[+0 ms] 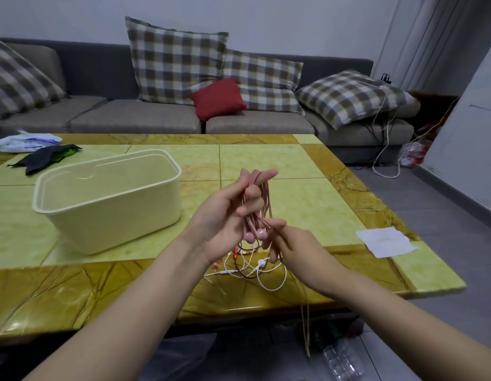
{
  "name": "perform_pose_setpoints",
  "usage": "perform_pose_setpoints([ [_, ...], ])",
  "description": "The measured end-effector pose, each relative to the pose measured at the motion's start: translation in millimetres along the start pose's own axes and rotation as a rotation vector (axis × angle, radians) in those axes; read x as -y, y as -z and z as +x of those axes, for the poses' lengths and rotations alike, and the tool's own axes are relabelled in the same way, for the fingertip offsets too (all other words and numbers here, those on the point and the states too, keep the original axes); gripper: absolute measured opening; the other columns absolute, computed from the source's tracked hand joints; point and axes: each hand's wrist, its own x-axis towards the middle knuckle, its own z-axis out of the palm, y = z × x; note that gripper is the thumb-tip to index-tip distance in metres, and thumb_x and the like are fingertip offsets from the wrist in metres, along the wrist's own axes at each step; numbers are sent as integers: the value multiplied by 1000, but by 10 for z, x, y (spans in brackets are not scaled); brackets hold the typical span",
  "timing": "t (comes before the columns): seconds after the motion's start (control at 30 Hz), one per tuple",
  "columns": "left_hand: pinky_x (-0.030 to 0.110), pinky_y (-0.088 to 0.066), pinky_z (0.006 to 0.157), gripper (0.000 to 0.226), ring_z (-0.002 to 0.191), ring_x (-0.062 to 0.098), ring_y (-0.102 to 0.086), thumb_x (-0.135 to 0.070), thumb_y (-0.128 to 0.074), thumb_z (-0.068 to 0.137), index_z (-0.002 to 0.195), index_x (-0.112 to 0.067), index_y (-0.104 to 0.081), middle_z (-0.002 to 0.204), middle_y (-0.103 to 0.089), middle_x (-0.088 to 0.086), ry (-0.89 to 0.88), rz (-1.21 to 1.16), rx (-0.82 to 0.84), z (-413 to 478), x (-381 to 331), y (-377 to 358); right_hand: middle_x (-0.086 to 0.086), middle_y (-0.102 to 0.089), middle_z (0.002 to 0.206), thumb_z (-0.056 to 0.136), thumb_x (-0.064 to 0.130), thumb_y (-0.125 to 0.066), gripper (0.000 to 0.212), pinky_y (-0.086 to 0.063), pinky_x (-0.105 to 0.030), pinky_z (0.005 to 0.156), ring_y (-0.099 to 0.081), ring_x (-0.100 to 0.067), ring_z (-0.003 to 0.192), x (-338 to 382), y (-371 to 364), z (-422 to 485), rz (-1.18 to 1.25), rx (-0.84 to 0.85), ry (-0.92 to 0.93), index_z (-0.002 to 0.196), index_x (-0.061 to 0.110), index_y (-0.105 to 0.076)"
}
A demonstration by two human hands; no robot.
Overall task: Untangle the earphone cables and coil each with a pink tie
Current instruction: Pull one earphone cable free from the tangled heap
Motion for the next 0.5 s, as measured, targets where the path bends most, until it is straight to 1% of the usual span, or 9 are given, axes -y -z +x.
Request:
perform_pose_setpoints([
  [0.07,57,-45,93,42,39,3,-33,-38,-41,85,110,-10,-60,54,-40,-12,-48,62,-68,28,-8,20,5,-60,64,101,22,-36,29,-38,-19,60,-51,-1,57,43,-17,-21,-24,13,4,83,21,-58],
  [0.17,56,-48,90,40,48,2,-47,-38,-37,93,114,-12,-59,57,-50,-13,-140,81,-147,85,-16,112,4,-66,72,102,26,-34,31,-39,-21,66,-53,-4,65,99,-20,-74,-95,92,33,82,19,-57],
  [0.23,43,-55,70,39,56,10,-57,-38,-36,96,114,-13,-60,67,-61,-7,-203,157,-209,100,-19,178,4,-67,77,102,27,-32,33,-39,-24,68,-53,-6,68,94,-43,-120,-171,146,48,83,18,-57],
  [0.3,25,-46,42,38,61,22,-54,-39,-37,97,114,-15,-60,82,-70,3,-239,336,-270,93,-22,242,7,-63,75,102,27,-31,33,-38,-20,65,-53,-7,68,77,-68,-165,-225,188,67,82,18,-56],
  [0.33,22,-40,37,37,61,24,-51,-39,-38,97,113,-16,-61,90,-72,4,-259,446,-299,84,-25,257,10,-59,73,101,27,-31,32,-36,-19,63,-51,-7,68,71,-80,-182,-252,202,81,81,19,-54],
  [0.4,21,-37,38,36,61,16,-56,-38,-41,97,101,-13,-68,103,-71,-1,-303,680,-326,73,-35,253,11,-54,73,101,26,-33,28,-32,-24,60,-49,-10,71,66,-91,-197,-299,207,113,81,21,-52],
  [0.43,21,-39,45,38,69,9,-63,-37,-42,97,90,-12,-71,107,-69,-6,-321,802,-330,74,-43,248,10,-53,76,101,26,-33,26,-30,-25,62,-48,-10,73,65,-88,-198,-314,203,126,83,21,-52],
  [0.47,21,-40,53,40,84,3,-66,-36,-44,97,82,-13,-73,109,-66,-11,-337,923,-323,81,-53,253,10,-52,79,100,26,-33,25,-30,-26,65,-47,-10,76,66,-77,-195,-326,200,138,85,21,-51],
  [0.5,21,-42,61,40,98,-2,-62,-34,-45,97,78,-14,-74,108,-65,-14,-345,1036,-302,88,-63,260,11,-51,83,100,25,-33,23,-31,-25,68,-46,-10,79,68,-60,-190,-334,200,148,86,22,-51],
])
